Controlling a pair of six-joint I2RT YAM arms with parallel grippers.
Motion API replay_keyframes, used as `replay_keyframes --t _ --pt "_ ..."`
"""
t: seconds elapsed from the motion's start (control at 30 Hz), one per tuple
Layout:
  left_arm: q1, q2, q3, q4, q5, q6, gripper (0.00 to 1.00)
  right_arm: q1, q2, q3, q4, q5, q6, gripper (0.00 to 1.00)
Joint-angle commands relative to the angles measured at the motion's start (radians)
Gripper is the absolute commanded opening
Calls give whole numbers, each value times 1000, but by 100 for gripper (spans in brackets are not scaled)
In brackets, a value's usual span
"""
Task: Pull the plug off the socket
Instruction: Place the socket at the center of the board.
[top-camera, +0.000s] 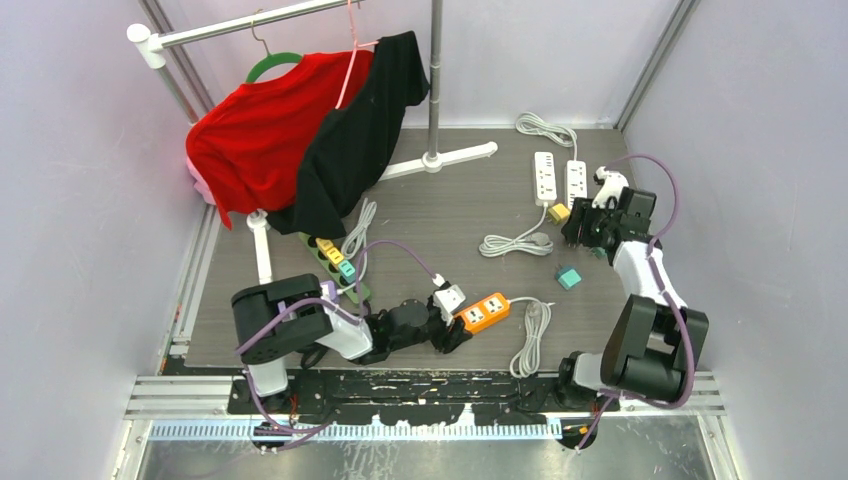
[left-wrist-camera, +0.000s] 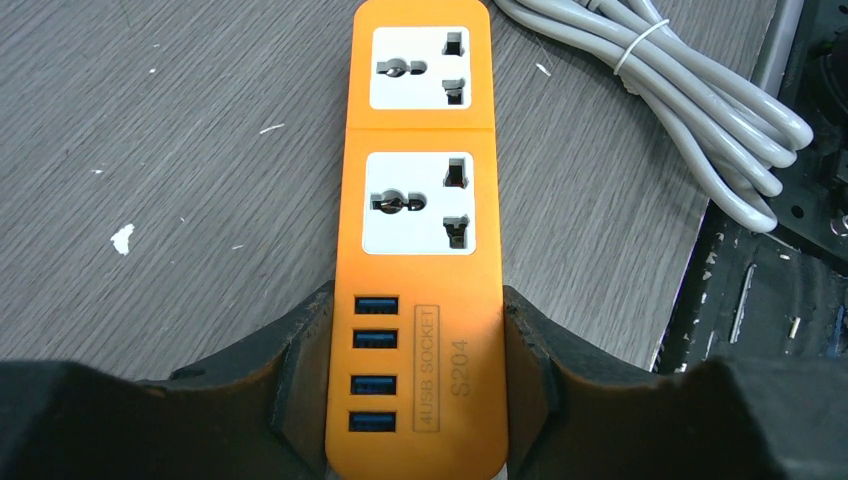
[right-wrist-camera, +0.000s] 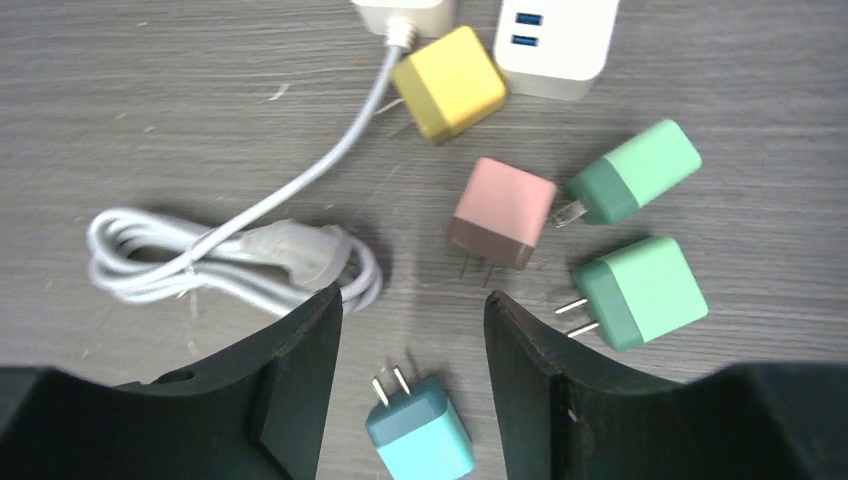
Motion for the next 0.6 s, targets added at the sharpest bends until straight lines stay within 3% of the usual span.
replay_keyframes --t 0.0,0.13,0.37,0.47,0.57 --pt "-1 -60 12 -117 -10 -18 0 -3 -111 63 -128 -241 -161 59" --pt "0 -112 51 -238 -44 -20 0 -4 -169 108 -257 -475 -213 57" --pt "37 -224 114 -390 -59 1 0 40 -217 258 -427 -625 -93 57" --pt "61 -261 157 -466 -55 68 0 40 -258 236 -388 -618 -32 58" --pt "72 -282 213 -538 -60 198 0 8 -331 86 -211 -614 43 60"
